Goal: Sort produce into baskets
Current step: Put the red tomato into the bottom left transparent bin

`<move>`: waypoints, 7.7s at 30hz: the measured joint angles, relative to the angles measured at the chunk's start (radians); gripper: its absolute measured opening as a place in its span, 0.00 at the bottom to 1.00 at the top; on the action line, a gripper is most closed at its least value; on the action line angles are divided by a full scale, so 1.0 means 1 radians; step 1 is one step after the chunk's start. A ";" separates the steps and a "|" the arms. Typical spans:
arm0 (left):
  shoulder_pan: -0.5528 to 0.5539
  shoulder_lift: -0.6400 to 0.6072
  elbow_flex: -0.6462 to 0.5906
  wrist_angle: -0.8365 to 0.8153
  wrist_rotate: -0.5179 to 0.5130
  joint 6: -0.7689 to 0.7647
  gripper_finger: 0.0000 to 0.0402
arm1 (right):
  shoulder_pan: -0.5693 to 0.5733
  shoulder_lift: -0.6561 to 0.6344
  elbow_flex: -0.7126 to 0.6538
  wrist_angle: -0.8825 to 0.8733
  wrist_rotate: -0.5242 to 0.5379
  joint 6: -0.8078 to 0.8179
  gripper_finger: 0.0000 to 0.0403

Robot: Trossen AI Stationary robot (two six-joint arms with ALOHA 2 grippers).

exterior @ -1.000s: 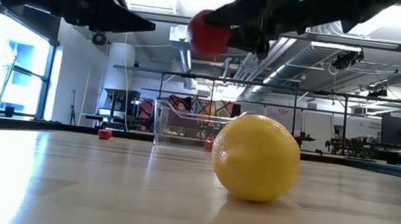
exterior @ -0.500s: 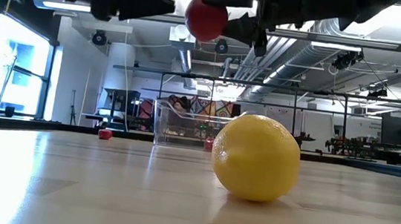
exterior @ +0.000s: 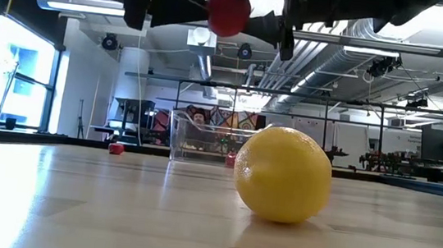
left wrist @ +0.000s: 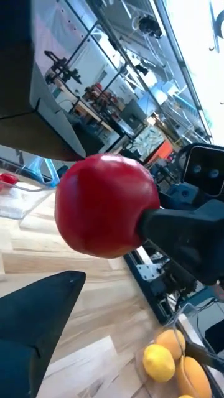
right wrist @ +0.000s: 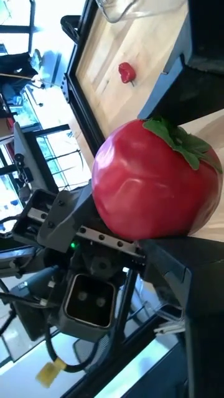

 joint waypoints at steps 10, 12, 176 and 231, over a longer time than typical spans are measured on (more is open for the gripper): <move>0.001 0.000 0.007 0.003 -0.010 -0.023 0.73 | 0.000 0.000 0.000 0.000 -0.016 -0.026 0.58; 0.001 0.000 0.007 0.001 -0.050 -0.074 0.73 | 0.000 0.000 0.000 0.000 -0.018 -0.061 0.58; -0.025 0.128 0.256 -0.037 -0.492 0.540 0.44 | -0.002 -0.222 0.002 -0.374 0.224 -0.259 0.58; -0.366 -0.414 0.222 -2.048 0.578 -1.511 0.42 | 0.002 -0.184 0.002 -0.397 0.227 -0.234 0.39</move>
